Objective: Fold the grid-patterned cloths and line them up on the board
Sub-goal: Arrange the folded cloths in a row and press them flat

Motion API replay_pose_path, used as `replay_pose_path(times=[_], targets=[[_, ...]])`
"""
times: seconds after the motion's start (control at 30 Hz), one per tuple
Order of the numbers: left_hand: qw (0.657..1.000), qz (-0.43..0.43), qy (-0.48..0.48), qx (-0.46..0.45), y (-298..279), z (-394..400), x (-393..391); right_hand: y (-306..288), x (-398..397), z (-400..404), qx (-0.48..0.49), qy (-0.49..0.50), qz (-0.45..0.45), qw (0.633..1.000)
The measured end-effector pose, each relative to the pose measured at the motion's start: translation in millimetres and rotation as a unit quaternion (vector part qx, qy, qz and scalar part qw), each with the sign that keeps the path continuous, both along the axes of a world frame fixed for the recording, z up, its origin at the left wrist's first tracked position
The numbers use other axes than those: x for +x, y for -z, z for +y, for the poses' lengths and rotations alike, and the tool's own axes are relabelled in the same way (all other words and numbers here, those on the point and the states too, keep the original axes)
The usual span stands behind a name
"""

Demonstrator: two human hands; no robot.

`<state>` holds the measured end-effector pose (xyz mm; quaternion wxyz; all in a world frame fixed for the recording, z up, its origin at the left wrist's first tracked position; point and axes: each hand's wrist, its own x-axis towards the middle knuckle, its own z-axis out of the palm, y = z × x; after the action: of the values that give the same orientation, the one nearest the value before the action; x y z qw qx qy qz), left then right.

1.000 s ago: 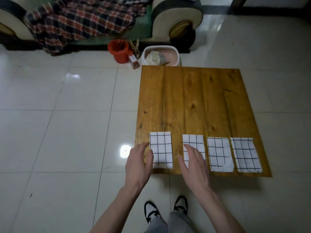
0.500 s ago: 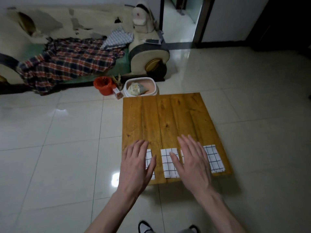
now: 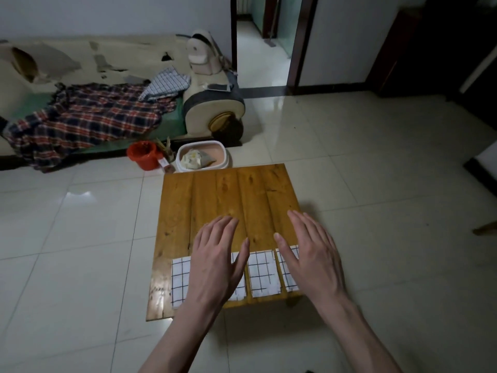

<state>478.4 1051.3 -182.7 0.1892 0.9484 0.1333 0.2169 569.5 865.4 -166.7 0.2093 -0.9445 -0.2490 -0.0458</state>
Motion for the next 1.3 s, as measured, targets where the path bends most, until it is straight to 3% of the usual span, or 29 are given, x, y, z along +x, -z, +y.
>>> replay_pose_path(times=[0.57,0.97,1.3], targets=[[0.996,0.017,-0.082,0.004,3.8,-160.7,62.0,5.3,94.7,-125.9,-0.022,-0.098,-0.024,0.995],[0.995,0.062,-0.078,0.001,59.8,-147.4,104.0,66.9,126.2,-121.3,-0.064,-0.059,-0.011,0.996],[0.992,0.109,-0.063,-0.034,152.6,-140.8,132.9,153.8,160.5,-108.0,-0.064,-0.072,0.041,0.995]])
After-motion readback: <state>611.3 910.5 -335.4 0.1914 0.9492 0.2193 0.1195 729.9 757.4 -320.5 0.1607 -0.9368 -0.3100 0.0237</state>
